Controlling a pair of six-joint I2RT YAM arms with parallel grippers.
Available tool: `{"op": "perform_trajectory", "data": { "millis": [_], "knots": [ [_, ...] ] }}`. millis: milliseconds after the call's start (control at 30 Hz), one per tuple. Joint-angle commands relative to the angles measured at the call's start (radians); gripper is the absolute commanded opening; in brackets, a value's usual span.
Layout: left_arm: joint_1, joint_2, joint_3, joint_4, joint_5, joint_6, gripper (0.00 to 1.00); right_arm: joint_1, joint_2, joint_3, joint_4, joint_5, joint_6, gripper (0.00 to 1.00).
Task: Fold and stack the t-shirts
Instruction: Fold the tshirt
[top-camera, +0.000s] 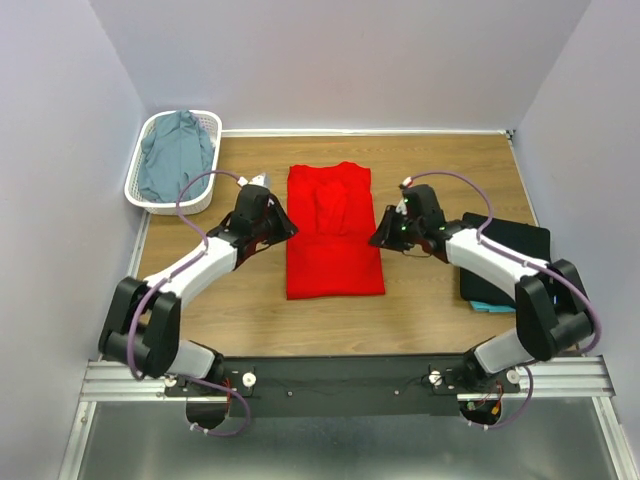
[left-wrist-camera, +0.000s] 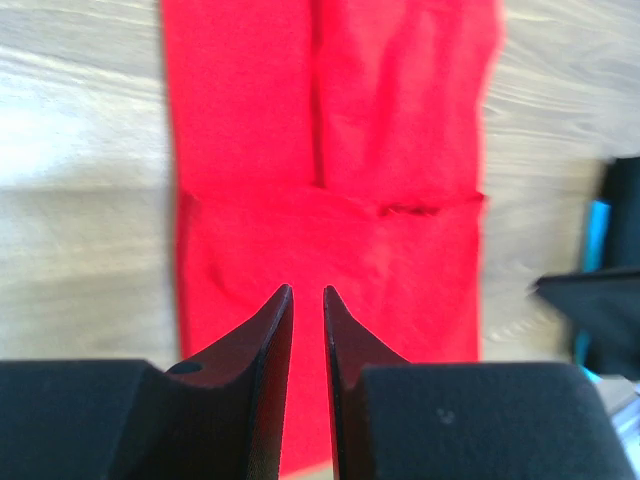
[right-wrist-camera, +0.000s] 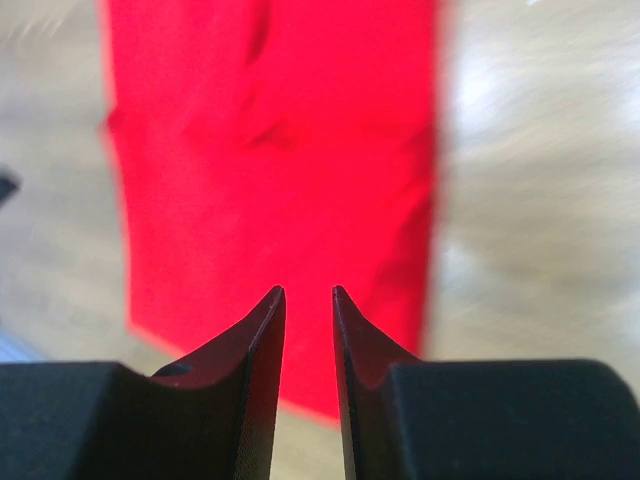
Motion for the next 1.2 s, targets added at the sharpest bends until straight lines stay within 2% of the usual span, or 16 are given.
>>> {"op": "perform_trajectory", "data": {
  "millis": [0,167,433,700,933,1067,1167],
  "knots": [
    [-0.049,-0.095,-0.077,-0.078,-0.064,-0.028,0.26,0.165,-0.083,-0.056,-0.069,0.041,0.058,0.33],
    [-0.194,-0.100,-0.138,-0.042,-0.061,-0.105,0.26,0.294,-0.053,-0.057,-0.067,0.068,0.126,0.33],
    [-0.322,-0.013,-0.210,0.035,-0.046,-0.159,0.22,0.315,-0.040,-0.131,-0.067,0.087,0.129,0.33],
    [-0.327,0.021,-0.289,0.047,-0.056,-0.171,0.22,0.315,-0.050,-0.229,-0.075,0.133,0.159,0.33],
    [-0.304,-0.034,-0.320,0.023,-0.053,-0.150,0.23,0.305,-0.109,-0.287,-0.099,0.168,0.181,0.33],
    [-0.258,-0.132,-0.306,-0.052,-0.067,-0.122,0.26,0.304,-0.190,-0.289,-0.154,0.182,0.201,0.34],
    [-0.213,-0.222,-0.312,-0.120,-0.095,-0.110,0.31,0.298,-0.273,-0.309,-0.182,0.196,0.222,0.44]
  ]
}}
